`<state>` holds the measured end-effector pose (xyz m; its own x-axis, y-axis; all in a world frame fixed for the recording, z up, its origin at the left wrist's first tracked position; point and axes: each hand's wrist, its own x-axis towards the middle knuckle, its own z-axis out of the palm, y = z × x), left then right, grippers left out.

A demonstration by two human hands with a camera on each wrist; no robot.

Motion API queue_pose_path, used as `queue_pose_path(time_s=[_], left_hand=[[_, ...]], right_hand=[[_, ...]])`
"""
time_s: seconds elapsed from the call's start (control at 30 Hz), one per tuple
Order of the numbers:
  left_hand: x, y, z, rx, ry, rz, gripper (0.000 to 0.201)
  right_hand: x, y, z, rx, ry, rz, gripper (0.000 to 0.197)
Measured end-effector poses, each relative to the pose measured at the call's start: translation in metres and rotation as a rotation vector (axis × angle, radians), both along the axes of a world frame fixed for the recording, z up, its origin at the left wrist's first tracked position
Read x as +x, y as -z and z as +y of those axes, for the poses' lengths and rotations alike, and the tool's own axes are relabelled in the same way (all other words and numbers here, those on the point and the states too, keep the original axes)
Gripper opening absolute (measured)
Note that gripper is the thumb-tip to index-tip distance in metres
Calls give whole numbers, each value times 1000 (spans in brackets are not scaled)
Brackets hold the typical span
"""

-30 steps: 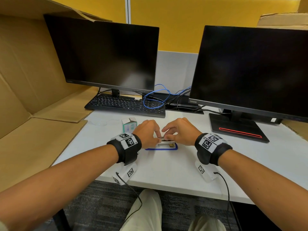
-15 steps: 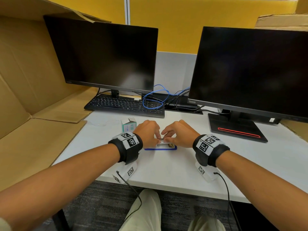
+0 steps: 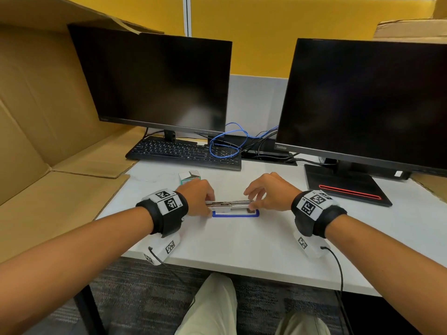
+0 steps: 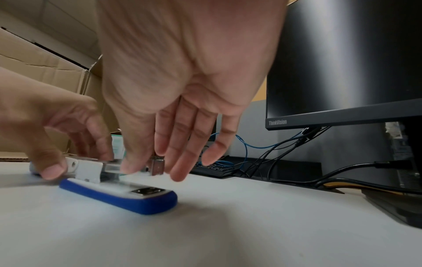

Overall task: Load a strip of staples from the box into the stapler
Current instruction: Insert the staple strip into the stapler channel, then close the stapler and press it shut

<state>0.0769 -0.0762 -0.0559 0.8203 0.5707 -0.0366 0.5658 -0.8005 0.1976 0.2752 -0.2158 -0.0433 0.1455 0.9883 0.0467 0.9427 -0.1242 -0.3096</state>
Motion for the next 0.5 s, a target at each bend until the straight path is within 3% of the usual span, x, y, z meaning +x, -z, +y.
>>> queue_pose_path(time_s=[0.2, 0.5], left_hand=[[-25, -8, 14, 18, -39, 91, 29], [-35, -30, 19, 59, 0, 74, 30]], right_hand=[[-1, 11, 2, 2, 17, -2, 28], [-3, 8, 4, -3, 2, -15, 22]])
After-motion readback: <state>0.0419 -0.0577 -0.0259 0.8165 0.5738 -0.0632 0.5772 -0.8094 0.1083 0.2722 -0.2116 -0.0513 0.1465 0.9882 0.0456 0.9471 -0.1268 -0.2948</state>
